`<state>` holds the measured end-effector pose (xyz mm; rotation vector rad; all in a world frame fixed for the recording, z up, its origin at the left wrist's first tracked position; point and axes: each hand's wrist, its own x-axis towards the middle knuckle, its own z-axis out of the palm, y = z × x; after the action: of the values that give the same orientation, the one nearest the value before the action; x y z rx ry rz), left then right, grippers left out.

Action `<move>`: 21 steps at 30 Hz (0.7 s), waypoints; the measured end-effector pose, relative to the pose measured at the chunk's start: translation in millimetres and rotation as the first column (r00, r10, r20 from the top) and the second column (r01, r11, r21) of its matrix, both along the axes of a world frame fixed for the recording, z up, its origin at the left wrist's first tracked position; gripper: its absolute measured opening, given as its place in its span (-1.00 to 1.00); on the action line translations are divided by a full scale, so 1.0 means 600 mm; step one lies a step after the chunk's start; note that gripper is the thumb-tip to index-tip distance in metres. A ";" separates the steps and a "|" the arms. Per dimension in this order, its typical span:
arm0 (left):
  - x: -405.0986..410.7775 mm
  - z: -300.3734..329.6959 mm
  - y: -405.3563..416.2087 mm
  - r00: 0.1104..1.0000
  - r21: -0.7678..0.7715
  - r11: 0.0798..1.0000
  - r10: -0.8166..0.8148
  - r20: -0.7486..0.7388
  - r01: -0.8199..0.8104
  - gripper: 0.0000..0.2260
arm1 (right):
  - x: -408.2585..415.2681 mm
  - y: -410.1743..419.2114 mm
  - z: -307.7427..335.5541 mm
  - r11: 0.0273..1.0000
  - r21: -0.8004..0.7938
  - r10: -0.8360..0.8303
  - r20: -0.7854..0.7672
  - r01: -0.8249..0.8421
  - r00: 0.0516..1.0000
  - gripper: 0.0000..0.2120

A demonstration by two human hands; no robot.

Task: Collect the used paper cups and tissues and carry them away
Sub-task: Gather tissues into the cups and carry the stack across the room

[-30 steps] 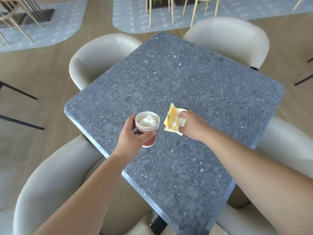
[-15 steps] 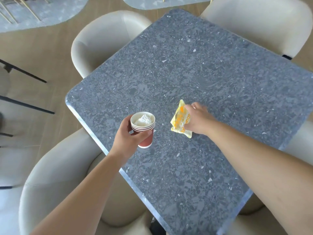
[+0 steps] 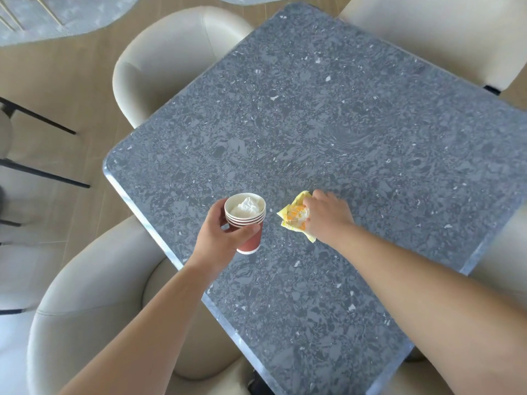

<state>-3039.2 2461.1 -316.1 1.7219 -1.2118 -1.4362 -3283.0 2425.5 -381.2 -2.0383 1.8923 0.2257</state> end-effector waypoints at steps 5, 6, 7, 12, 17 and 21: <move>-0.004 0.007 0.009 1.000 -0.007 1.000 -0.022 -0.020 0.022 -0.38 | 0.002 0.026 0.002 0.997 0.014 0.076 -0.056 -0.075 0.996 -0.72; -0.004 0.010 0.012 0.999 -0.013 1.000 -0.027 -0.025 0.026 -0.40 | 0.002 0.030 0.004 0.997 0.053 0.052 -0.038 -0.050 0.998 -0.72; -0.004 0.013 0.016 0.999 -0.019 0.999 -0.029 -0.028 0.029 -0.42 | 0.003 0.034 0.008 0.996 0.082 0.020 -0.009 -0.019 1.000 -0.71; 0.001 0.025 0.037 0.999 -0.051 0.998 -0.035 -0.037 0.033 -0.39 | 0.019 0.035 0.089 0.984 -0.163 -0.034 0.221 0.071 0.975 -0.74; 0.004 0.041 0.060 0.998 -0.091 0.994 -0.055 -0.033 0.052 -0.47 | 0.047 0.017 0.241 0.829 -0.554 0.098 0.292 0.084 0.951 -0.86; 0.002 0.064 0.074 0.996 -0.136 0.988 -0.077 -0.033 0.072 -0.39 | 0.081 0.039 0.322 0.747 -0.655 0.321 0.201 -0.116 0.925 -0.88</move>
<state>-3038.2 2505.4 -277.4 1.5664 -1.3335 -1.3908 -3234.7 2448.9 -188.0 -2.5351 1.6538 -0.7471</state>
